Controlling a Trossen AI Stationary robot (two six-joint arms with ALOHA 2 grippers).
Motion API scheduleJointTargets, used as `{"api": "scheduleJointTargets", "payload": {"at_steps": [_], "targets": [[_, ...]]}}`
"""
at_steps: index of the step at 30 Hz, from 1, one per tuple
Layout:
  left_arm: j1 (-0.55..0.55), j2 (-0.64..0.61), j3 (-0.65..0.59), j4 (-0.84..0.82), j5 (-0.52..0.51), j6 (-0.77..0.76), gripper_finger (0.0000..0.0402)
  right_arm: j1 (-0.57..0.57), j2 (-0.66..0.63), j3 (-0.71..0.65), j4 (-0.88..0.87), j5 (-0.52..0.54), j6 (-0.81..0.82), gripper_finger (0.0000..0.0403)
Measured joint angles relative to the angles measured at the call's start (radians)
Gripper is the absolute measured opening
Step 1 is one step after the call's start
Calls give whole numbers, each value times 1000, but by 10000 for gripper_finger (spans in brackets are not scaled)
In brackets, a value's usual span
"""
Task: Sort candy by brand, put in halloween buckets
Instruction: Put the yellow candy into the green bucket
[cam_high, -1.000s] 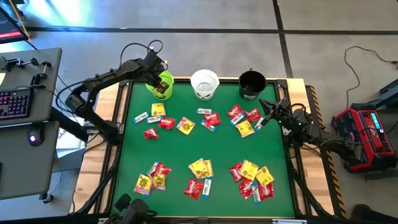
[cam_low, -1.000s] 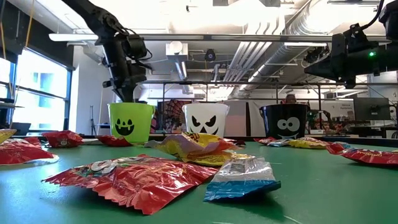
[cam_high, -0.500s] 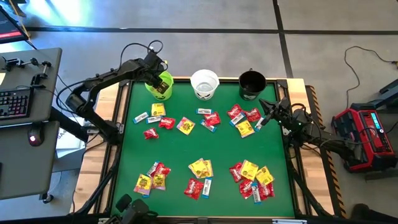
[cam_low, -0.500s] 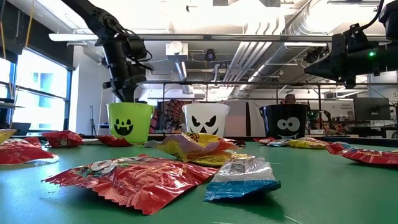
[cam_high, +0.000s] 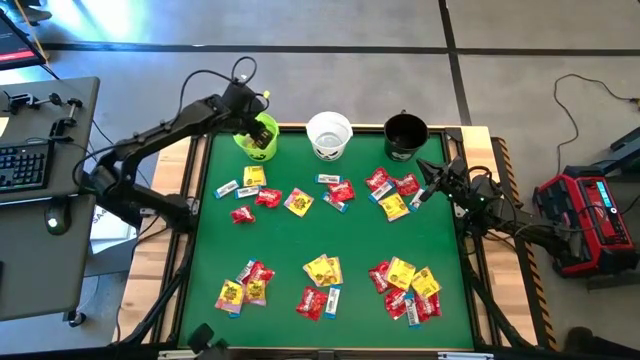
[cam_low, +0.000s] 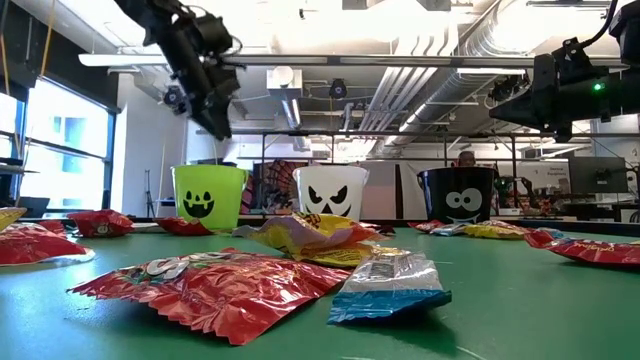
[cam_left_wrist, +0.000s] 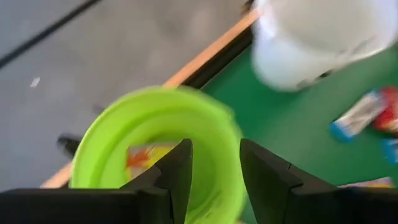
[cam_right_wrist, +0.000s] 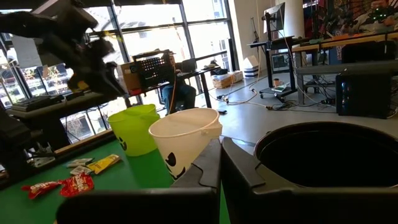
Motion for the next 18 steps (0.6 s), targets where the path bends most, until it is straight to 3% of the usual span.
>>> {"api": "scheduleJointTargets", "payload": {"at_steps": [12,18], "targets": [[-135,-49,0,218,205,7,127,0,0,0,0,0,0,0],[-207,-48,0,258,238,55,127,0,0,0,0,0,0,0]]}}
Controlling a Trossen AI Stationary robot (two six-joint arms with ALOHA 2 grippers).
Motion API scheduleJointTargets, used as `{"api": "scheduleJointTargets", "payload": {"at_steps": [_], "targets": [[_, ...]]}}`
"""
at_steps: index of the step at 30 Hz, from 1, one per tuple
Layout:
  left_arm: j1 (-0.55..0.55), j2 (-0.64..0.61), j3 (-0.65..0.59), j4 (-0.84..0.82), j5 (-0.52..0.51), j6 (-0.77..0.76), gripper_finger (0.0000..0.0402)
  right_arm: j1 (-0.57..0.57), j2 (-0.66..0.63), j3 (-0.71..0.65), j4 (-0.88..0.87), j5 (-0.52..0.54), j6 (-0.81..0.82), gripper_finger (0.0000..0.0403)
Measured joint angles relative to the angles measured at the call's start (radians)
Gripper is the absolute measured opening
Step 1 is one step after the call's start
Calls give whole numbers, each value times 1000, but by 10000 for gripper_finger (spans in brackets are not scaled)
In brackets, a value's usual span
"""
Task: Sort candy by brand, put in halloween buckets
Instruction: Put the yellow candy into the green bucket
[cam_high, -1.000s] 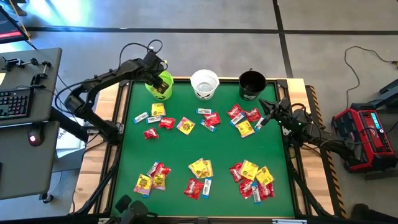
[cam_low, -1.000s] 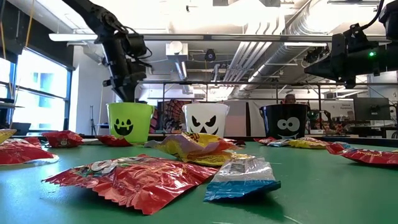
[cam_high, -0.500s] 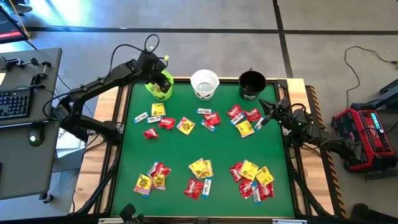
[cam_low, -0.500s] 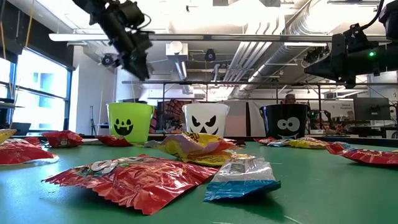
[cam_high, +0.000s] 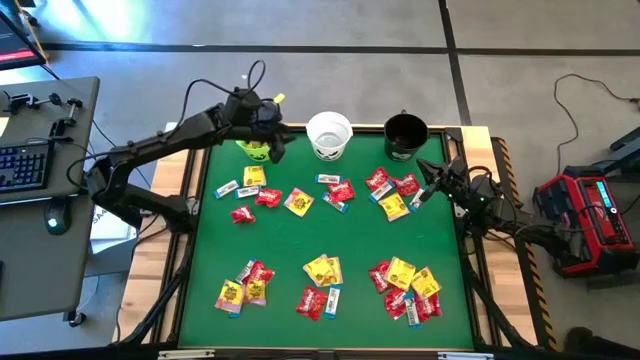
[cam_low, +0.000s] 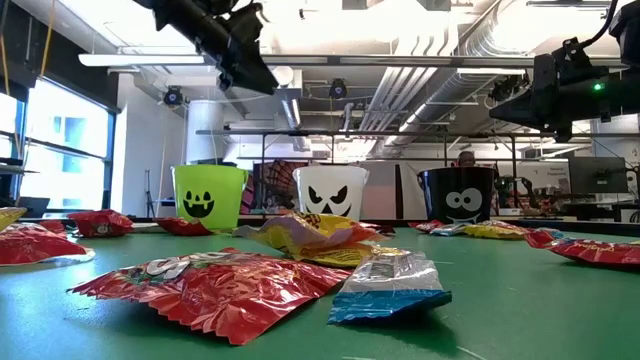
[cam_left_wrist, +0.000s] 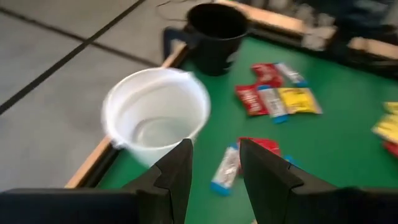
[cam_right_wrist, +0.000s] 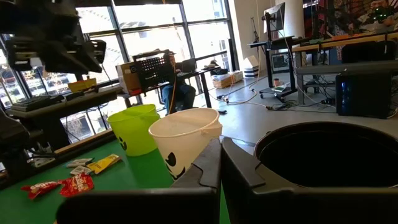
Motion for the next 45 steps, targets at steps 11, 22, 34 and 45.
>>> {"api": "scheduleJointTargets", "payload": {"at_steps": [11,22,34,45], "targets": [[-83,5,0,81,78,-8,105,0,0,0,0,0,0,0],[-89,59,-1,189,79,-27,3,0,0,0,0,0,0,0],[-83,68,-1,261,88,-42,0,0,0,0,35,-7,74,0],[-76,68,-1,346,88,-104,0,0,0,2,150,-13,233,0]]}}
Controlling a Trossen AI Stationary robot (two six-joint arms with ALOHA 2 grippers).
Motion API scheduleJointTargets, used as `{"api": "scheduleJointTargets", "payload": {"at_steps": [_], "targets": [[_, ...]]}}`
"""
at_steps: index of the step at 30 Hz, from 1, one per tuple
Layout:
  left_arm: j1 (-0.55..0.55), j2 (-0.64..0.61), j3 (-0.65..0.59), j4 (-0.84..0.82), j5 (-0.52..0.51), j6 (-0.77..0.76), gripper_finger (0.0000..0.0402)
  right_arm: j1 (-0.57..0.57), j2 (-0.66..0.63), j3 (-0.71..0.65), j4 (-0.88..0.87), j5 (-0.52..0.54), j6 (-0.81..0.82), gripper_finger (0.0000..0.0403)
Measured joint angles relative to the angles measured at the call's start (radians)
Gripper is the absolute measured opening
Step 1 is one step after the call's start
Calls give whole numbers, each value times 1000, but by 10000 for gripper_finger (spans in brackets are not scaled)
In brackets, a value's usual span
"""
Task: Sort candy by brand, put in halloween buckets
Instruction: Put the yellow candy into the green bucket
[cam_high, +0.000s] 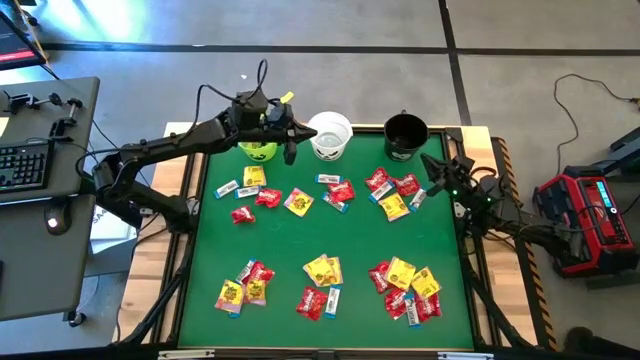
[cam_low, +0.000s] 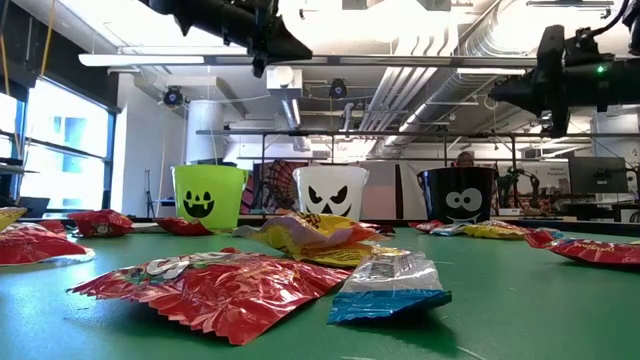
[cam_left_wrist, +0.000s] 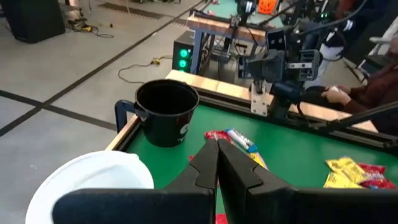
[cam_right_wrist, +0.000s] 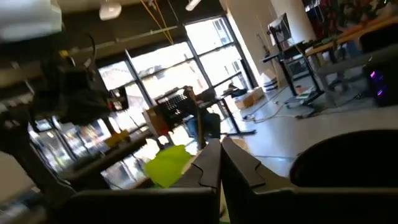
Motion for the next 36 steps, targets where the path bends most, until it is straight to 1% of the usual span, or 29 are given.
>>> {"api": "scheduleJointTargets", "payload": {"at_steps": [2,4,6,10,12,16,21,25,29,36], "targets": [[0,0,0,-1,0,-2,0,0,0,10,-3,-24,36,0],[0,0,0,-1,0,-3,0,0,0,30,-3,-69,36,0],[0,0,0,-1,0,-2,0,0,3,54,-35,-90,39,0],[0,4,0,-3,5,-2,0,0,29,135,-194,-105,32,0],[-2,6,0,-2,17,-2,0,0,52,184,-269,-116,-2,0],[-6,18,0,-11,48,-2,0,0,121,287,-372,-184,-76,0],[-17,16,-48,25,53,-2,0,0,246,421,-553,-227,-67,0],[-33,18,-108,88,66,-19,0,0,356,500,-622,-246,-5,5],[-49,17,-144,138,68,-32,0,0,465,566,-704,-292,26,39],[-51,14,-146,109,63,-19,0,0,622,648,-827,-335,48,137]]}}
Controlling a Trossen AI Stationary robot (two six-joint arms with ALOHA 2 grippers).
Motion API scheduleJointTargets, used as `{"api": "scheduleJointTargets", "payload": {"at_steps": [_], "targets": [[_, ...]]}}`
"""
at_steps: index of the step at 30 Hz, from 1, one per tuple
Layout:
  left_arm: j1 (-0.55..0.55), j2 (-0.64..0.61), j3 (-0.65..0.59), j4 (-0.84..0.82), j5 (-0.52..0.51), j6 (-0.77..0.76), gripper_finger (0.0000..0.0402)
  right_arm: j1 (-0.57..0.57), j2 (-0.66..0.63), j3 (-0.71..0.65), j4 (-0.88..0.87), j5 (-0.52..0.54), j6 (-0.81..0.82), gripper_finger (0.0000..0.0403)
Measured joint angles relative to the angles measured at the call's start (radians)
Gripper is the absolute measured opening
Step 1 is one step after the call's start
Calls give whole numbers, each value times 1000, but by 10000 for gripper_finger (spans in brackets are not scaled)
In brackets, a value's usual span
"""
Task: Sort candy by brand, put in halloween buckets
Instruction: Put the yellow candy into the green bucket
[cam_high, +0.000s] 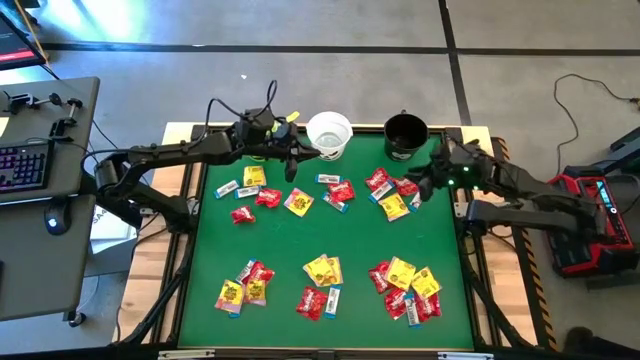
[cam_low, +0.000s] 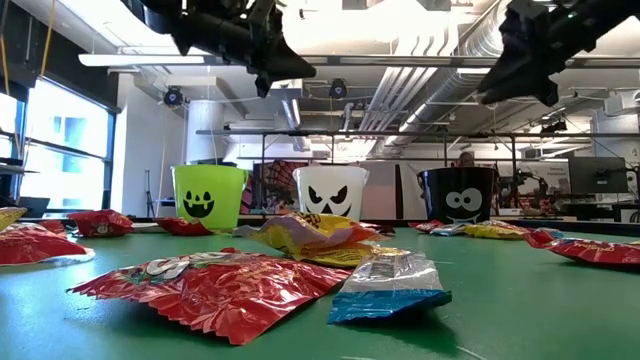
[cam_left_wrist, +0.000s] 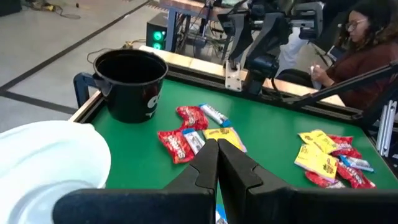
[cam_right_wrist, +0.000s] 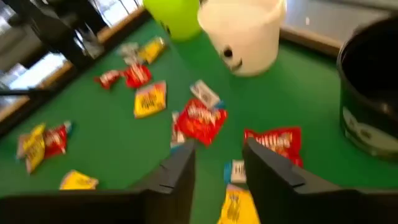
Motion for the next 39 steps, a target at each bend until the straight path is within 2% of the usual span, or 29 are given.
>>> {"api": "scheduleJointTargets", "payload": {"at_steps": [5,10,16,20,24,32,39], "targets": [[0,0,0,-48,0,8,0,0,65,11,-35,-48,62,194],[0,0,0,-90,0,29,0,0,109,11,-46,-69,60,223],[3,0,0,-90,-6,44,0,29,186,11,0,-86,-34,222],[3,0,0,-90,-19,44,0,36,260,11,36,-155,-26,215],[3,0,0,-90,-20,38,0,55,332,11,9,-167,14,214],[3,0,0,-90,-20,36,0,128,489,11,-7,-70,-29,223],[3,0,0,-91,-20,35,0,192,632,11,63,94,-164,225]]}}
